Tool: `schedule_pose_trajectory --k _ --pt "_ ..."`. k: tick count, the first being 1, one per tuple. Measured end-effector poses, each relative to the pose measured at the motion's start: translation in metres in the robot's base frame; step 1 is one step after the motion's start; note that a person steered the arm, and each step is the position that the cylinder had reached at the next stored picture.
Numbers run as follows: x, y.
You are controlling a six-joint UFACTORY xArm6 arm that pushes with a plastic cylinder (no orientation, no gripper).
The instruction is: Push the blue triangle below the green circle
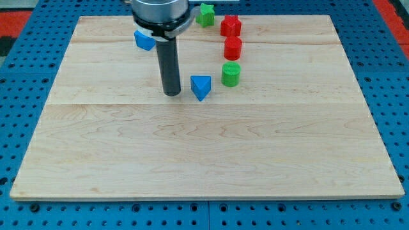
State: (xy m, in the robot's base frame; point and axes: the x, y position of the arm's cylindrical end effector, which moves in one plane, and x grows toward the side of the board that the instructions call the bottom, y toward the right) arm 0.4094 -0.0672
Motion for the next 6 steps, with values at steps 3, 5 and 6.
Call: schedule_pose_trajectory --k 3,5,6 --pt "-0.021 0.031" --pt "0.033 0.082" --pt "0.030 0.032"
